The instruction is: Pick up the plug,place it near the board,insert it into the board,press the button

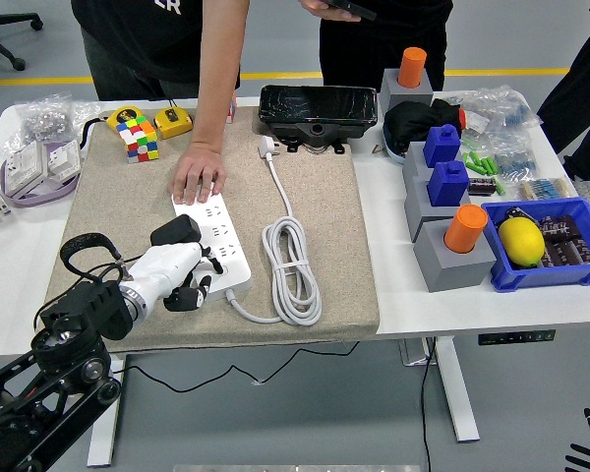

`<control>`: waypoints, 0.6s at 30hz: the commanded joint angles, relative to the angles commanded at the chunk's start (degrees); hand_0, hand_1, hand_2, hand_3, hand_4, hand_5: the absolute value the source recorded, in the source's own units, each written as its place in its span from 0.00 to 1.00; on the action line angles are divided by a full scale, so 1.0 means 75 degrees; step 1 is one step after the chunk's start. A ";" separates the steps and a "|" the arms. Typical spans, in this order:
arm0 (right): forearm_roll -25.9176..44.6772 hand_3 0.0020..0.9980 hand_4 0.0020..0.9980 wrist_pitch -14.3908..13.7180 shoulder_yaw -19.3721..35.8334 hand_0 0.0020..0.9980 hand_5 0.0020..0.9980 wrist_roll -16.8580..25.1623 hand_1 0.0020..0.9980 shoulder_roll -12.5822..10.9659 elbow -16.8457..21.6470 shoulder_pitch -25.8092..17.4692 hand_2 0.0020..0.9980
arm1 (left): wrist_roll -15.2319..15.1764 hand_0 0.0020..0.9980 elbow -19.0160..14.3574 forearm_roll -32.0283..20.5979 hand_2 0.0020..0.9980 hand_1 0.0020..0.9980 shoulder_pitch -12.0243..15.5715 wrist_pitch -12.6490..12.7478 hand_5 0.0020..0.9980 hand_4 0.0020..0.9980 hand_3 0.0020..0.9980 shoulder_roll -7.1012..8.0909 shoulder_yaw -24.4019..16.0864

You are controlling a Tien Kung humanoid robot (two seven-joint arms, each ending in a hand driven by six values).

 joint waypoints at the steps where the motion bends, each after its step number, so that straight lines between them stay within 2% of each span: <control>1: 0.0002 0.64 1.00 0.0000 -0.0004 0.67 1.00 0.0000 0.58 -0.0001 0.0000 0.0003 0.60 | -0.0005 0.17 0.0001 0.0001 0.10 0.00 -0.0004 0.0007 0.00 0.35 0.74 -0.0005 -0.0004; 14: 0.0011 0.64 1.00 -0.0006 -0.0003 0.67 1.00 -0.0008 0.58 -0.0010 0.0000 0.0026 0.60 | -0.0030 0.17 0.0014 -0.0010 0.10 0.00 -0.0033 0.0028 0.00 0.34 0.76 -0.0044 0.0038; 18: 0.0025 0.64 1.00 -0.0006 -0.0019 0.67 1.00 0.0001 0.58 -0.0009 0.0000 0.0029 0.60 | -0.0066 0.17 0.0193 -0.0038 0.10 0.00 -0.0041 0.0068 0.00 0.34 0.76 -0.0079 0.0049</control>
